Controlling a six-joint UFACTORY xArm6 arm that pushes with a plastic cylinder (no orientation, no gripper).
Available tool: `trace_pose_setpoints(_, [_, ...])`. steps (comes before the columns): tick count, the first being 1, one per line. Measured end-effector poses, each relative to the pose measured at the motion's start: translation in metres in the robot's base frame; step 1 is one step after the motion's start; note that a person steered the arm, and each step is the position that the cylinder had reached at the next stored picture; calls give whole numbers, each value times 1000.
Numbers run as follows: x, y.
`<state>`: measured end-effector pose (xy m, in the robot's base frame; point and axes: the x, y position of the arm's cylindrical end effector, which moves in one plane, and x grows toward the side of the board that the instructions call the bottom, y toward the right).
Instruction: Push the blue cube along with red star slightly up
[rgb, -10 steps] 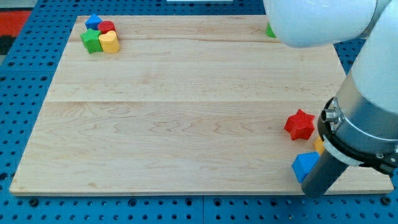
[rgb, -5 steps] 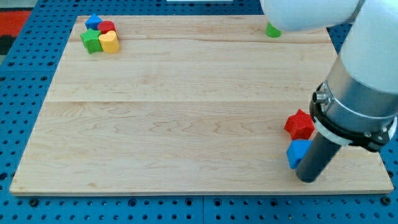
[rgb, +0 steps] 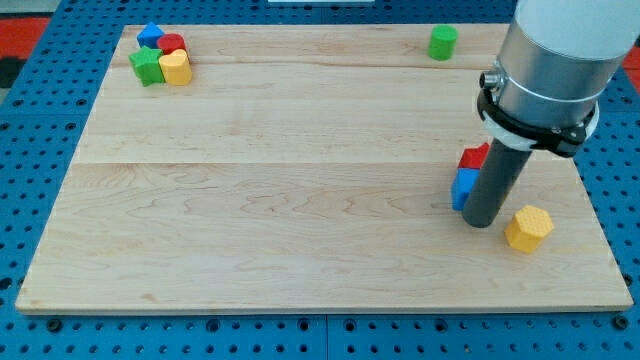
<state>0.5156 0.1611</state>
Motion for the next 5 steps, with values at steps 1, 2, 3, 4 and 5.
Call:
trace_pose_setpoints(1, [-16, 0])
trace_pose_setpoints(2, [-28, 0])
trace_pose_setpoints(3, [-31, 0])
trace_pose_setpoints(4, [-32, 11])
trace_pose_setpoints(5, [-40, 40])
